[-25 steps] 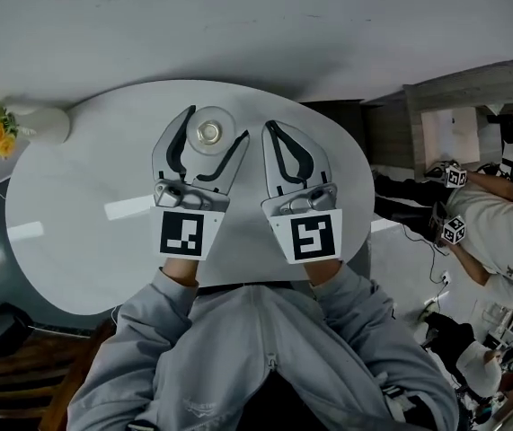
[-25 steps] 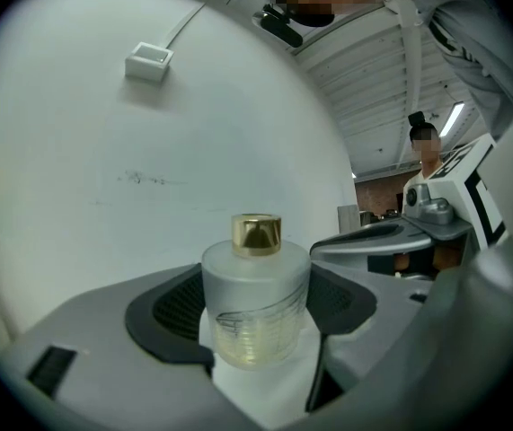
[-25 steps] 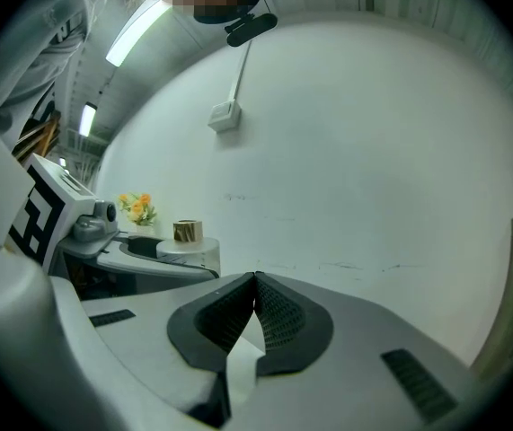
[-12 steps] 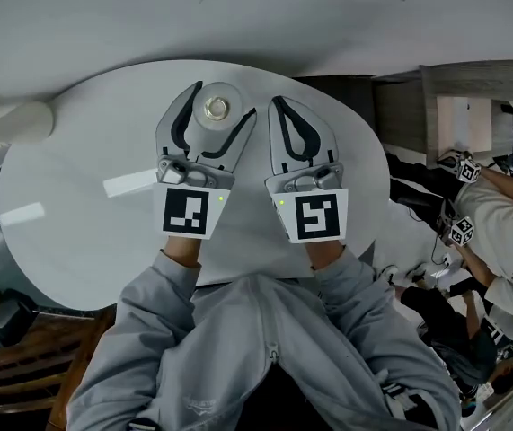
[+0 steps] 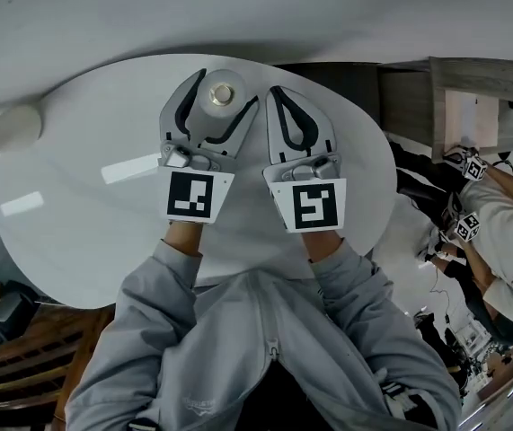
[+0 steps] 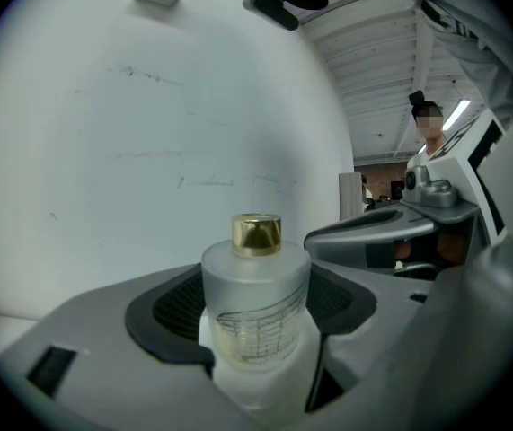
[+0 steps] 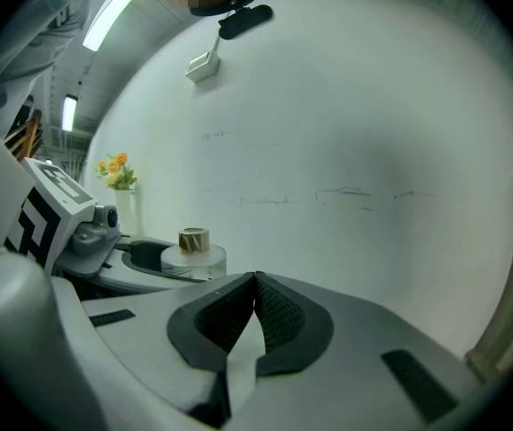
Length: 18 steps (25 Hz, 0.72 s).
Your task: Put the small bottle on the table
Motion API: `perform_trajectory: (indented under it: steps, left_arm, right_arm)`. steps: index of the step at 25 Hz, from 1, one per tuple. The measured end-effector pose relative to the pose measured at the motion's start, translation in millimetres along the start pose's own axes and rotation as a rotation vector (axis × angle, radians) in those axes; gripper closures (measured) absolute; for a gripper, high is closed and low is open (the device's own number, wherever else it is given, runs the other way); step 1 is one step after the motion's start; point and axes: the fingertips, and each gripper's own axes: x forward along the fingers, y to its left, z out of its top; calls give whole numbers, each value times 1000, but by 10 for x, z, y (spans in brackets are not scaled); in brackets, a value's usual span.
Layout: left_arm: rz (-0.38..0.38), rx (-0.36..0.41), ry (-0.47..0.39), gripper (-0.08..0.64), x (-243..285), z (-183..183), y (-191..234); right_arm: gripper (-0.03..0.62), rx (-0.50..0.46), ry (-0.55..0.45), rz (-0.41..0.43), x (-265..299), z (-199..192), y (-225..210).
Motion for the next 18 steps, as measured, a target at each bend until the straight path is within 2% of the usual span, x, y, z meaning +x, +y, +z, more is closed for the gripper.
perform_trajectory:
  steps: [3,9,14,18]
  left_arm:
    - [-10,9,26,229,84,-98,1]
    - [-13,-33,67,229,185,-223,24]
    - [-17,-65,152,229,241,-317,30]
    - [-14,-74,163,229,255,-319,43]
  right_arm:
    - [566,3,19,5,57,-93,-15]
    - [566,9,53,8,143,-251,-53]
    - [566,13,64,15,196,-297,-58]
    - [566,23,69,18,233,-293,-56]
